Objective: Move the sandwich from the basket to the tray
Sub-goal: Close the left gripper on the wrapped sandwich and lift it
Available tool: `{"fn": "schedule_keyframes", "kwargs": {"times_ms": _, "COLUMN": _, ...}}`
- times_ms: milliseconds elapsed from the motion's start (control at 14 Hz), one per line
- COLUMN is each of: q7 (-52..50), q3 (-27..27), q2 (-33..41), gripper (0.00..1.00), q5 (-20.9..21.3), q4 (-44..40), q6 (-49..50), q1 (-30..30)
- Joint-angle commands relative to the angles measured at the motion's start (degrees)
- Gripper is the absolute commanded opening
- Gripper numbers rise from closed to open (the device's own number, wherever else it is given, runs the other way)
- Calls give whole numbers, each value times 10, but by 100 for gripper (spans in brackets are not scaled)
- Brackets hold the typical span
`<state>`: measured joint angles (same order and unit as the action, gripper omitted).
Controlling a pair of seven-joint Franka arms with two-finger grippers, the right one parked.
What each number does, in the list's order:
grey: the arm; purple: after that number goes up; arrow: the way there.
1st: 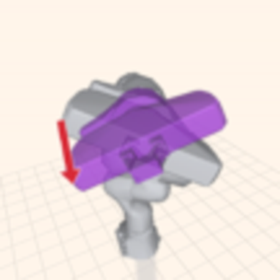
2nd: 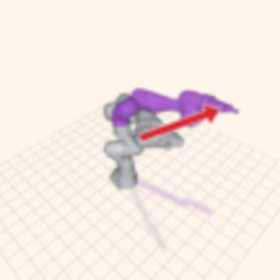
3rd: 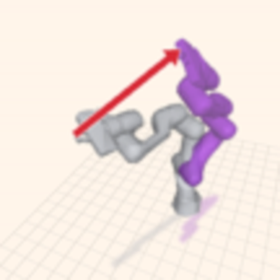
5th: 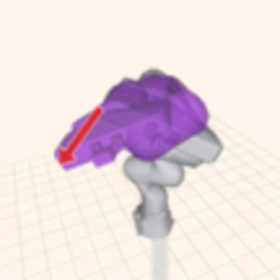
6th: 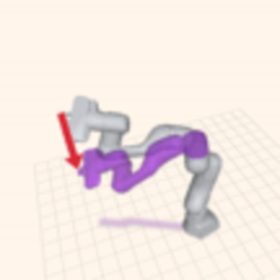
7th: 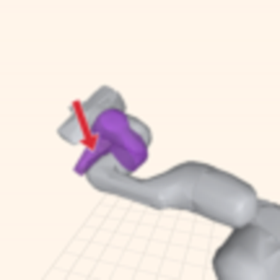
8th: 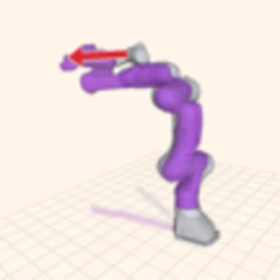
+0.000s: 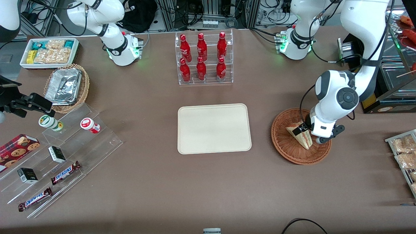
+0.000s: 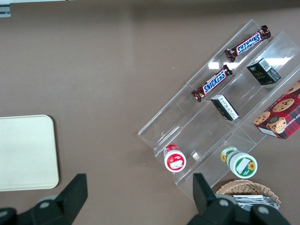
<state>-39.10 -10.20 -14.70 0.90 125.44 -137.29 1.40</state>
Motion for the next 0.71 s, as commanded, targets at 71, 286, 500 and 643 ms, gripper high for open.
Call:
{"fn": "schedule_keyframes", "kwargs": {"times_ms": 71, "q7": -12, "q3": -1, "q2": -16, "gripper": 63, "q5": 2, "q4": -3, "q6": -13, "q1": -3}}
{"fn": "schedule_keyframes", "kwargs": {"times_ms": 286, "q7": -9, "q3": -1, "q2": -24, "gripper": 15, "q5": 2, "q4": -11, "q6": -11, "q1": -4}}
{"fn": "schedule_keyframes", "kwargs": {"times_ms": 500, "q7": -11, "q3": 0, "q2": -13, "gripper": 11, "q5": 2, "q4": -38, "q6": 24, "q1": -3}}
{"fn": "schedule_keyframes", "kwargs": {"times_ms": 643, "q7": -10, "q3": 0, "q2": -4, "gripper": 11, "q5": 3, "q4": -95, "q6": 116, "q1": -5}}
